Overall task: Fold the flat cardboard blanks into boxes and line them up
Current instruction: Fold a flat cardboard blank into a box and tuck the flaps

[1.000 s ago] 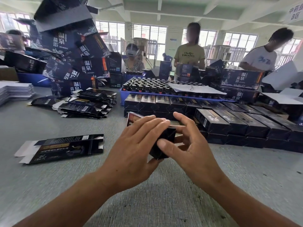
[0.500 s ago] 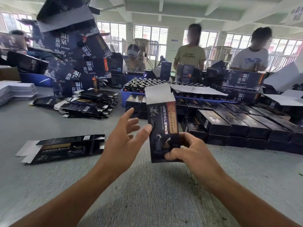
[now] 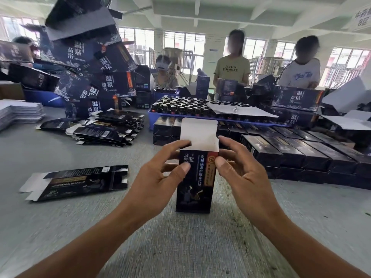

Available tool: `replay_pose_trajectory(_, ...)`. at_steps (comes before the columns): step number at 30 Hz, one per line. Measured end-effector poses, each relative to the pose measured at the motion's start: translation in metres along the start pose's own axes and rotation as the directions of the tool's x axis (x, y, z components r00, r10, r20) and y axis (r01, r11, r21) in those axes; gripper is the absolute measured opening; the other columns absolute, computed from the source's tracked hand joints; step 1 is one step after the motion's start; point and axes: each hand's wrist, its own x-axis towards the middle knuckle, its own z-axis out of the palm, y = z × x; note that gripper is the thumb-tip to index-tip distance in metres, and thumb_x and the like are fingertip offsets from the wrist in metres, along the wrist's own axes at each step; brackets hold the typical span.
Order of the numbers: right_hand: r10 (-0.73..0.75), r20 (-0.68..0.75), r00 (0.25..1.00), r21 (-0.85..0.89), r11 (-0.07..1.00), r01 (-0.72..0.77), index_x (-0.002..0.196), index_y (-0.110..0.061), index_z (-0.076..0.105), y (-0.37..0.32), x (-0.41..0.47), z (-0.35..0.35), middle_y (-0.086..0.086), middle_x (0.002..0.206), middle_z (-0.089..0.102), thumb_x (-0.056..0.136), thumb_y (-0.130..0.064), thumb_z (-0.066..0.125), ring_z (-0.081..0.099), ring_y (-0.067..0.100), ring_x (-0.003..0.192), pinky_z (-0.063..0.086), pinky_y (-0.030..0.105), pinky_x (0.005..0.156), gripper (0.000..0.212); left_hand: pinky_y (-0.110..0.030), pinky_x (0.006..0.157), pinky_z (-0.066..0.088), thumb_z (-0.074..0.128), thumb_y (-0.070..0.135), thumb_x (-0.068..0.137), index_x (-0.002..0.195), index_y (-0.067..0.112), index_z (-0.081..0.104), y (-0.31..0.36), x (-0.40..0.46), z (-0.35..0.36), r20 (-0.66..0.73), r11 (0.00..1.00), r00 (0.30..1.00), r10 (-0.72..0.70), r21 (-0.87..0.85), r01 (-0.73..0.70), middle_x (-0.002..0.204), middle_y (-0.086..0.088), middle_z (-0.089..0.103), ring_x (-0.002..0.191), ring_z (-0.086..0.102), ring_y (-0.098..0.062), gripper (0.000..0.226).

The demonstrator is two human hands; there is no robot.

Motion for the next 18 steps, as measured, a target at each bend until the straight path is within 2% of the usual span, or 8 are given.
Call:
replay_pose_trajectory(4,-0.003,0.049,0.999,-0.021,1.000,0.004,0.130,-0.054,0.057,-0.0002,-0.0017,0.0003,-0.019,0.125,0.063,0.095,-0.048,0.054,0.062,0.002,0.116,0.053,0.025,0.093,0.036,-0.019,0.080,0.056,0.061,0.047,0.093,0.125,0.056,0.057,-0.0017,-0.0001,-0.0008,-0.002,1.000,1.000,-0.001,-0.005,0.001,0.120,0.024,0.063,0.109,0.066,-0.008,0.033)
replay_pose_trajectory(8,-0.010,0.058,0.998,-0.025,1.000,0.011,0.127,-0.044,0.062,-0.0032,-0.0024,0.0016,-0.015,0.129,0.062,0.095,-0.049,0.052,0.060,0.004,0.119,0.052,0.032,0.098,0.034,-0.031,0.086,0.058,0.054,0.056,0.094,0.117,0.047,0.064,0.0013,0.0005,0.0003,-0.046,1.000,0.999,0.010,-0.001,-0.011,0.115,0.013,0.070,0.107,0.067,-0.012,0.027)
replay_pose_trajectory(11,-0.062,0.037,0.997,0.008,0.998,0.062,0.124,-0.035,0.067,-0.0059,-0.0037,0.0024,-0.022,0.133,0.058,0.096,-0.043,0.053,0.054,0.000,0.127,0.050,0.023,0.097,0.033,-0.032,0.089,0.056,0.052,0.053,0.097,0.112,0.044,0.065,0.0038,0.0003,0.0010,-0.077,0.999,0.997,0.029,0.027,-0.027,0.109,0.013,0.072,0.105,0.067,-0.010,0.023)
replay_pose_trajectory(13,-0.087,0.019,0.996,0.064,0.994,0.086,0.121,-0.032,0.068,-0.0074,-0.0040,0.0032,-0.025,0.132,0.059,0.097,-0.035,0.056,0.055,-0.002,0.125,0.050,0.015,0.094,0.027,-0.032,0.089,0.054,0.051,0.051,0.095,0.111,0.043,0.066,0.0048,-0.0002,0.0021,-0.077,0.999,0.997,0.028,0.024,-0.026,0.111,0.013,0.071,0.106,0.067,-0.010,0.023)
replay_pose_trajectory(15,-0.105,-0.009,0.994,0.103,0.989,0.105,0.119,-0.035,0.063,-0.0082,-0.0037,0.0038,-0.022,0.126,0.064,0.098,-0.027,0.061,0.062,0.001,0.117,0.052,0.015,0.091,0.022,-0.032,0.089,0.054,0.051,0.048,0.096,0.111,0.040,0.066,0.0062,-0.0007,0.0035,-0.070,1.000,0.997,0.028,0.006,-0.028,0.112,0.012,0.070,0.106,0.066,-0.011,0.022)
replay_pose_trajectory(18,-0.112,-0.022,0.993,0.117,0.987,0.114,0.127,-0.041,0.054,-0.0084,-0.0026,0.0038,-0.017,0.126,0.064,0.096,-0.023,0.061,0.064,0.006,0.114,0.053,0.017,0.089,0.036,-0.038,0.091,0.056,0.051,0.047,0.098,0.113,0.034,0.066,0.0076,-0.0016,0.0044,-0.042,0.998,0.998,0.043,-0.035,-0.044,0.115,0.009,0.069,0.109,0.067,-0.018,0.025)
